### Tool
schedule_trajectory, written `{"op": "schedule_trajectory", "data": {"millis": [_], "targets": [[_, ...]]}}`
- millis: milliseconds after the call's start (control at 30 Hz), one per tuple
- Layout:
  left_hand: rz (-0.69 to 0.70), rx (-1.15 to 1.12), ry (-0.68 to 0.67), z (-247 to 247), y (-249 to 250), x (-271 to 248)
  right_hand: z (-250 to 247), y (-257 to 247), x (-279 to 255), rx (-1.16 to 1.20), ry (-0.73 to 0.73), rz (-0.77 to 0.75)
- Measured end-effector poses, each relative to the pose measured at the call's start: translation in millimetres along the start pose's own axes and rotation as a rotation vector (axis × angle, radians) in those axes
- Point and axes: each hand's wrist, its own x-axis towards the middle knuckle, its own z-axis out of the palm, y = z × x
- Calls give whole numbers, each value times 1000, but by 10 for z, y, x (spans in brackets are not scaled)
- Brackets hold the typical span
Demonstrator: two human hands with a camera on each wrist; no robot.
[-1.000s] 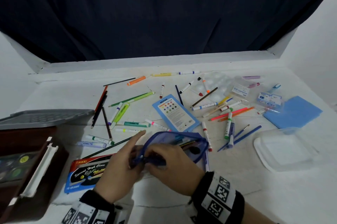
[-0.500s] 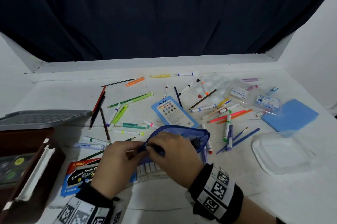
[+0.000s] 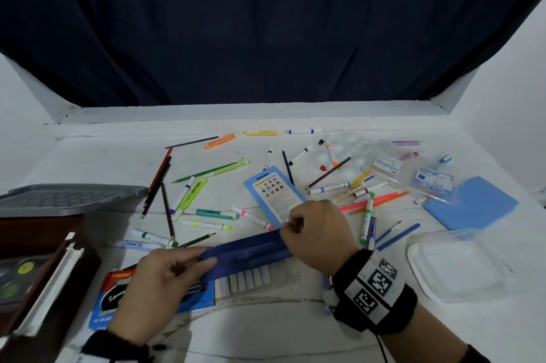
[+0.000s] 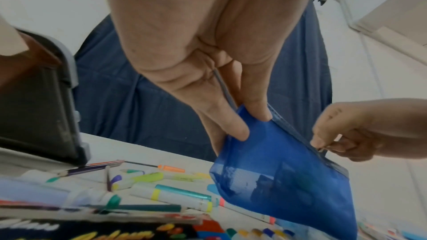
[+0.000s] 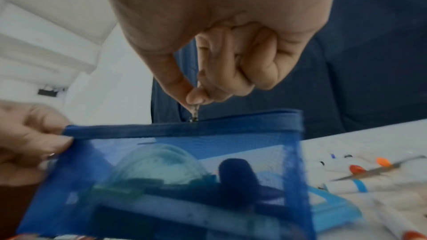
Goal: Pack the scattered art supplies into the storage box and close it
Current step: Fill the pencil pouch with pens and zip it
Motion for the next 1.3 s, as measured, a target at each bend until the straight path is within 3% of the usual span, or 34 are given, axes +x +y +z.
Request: {"op": "schedule_trajectory", "data": {"millis": [267, 367, 467, 533, 667, 800, 933, 1100, 1300], "targets": [[-124, -128, 34, -143, -177, 17, 9, 430, 83, 167, 146, 253], [-99, -76, 58, -114, -185, -2, 138, 399, 31, 206, 199, 157], [-81, -44, 28, -135, -202, -20, 284, 317, -53, 294, -38, 23], [-113, -100, -6, -163, -225, -39, 384, 265, -89, 203, -95, -94], [-200, -340, -39, -185, -243, -117, 549, 206, -87, 101, 7, -83], [-168, -489, -9, -267, -316, -214, 672, 197, -130, 60, 110, -80], [-48, -627, 1, -437, -271, -318, 639, -13, -213, 144, 211, -54], [109, -588, 134, -636, -47, -462, 577, -477, -277, 567, 198, 6], [122, -447, 307, -810, 76, -834, 703, -1067, -284, 707, 149, -80]]}}
